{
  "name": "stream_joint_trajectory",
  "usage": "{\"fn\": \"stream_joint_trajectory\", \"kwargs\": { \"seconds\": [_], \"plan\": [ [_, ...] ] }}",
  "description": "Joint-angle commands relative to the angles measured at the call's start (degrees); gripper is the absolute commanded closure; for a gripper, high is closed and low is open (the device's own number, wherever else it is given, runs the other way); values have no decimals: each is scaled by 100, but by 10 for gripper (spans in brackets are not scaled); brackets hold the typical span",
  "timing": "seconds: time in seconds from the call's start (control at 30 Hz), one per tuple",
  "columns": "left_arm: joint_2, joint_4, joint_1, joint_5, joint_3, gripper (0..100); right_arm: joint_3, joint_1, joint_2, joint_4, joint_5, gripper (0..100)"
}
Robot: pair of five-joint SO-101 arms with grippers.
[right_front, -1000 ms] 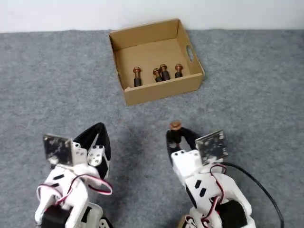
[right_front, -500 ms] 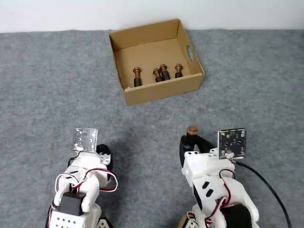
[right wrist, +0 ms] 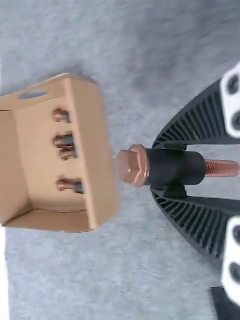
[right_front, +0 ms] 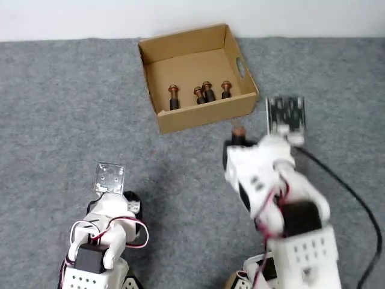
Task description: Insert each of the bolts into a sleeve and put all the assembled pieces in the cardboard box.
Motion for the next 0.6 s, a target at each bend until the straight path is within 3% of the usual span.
{"fn": "stream_joint_trajectory", "kwargs": {
  "seconds": [0.0,0.47,0.57],
  "plan": [
    [-26,220,-35,-44,-22,995,-1160,48,1103,-541,-26,991],
    [-26,246,-35,-44,-22,995,-4053,48,4971,-2114,0,991],
    [-26,246,-35,-44,-22,995,-4651,48,5780,-2352,422,991]
  ]
}}
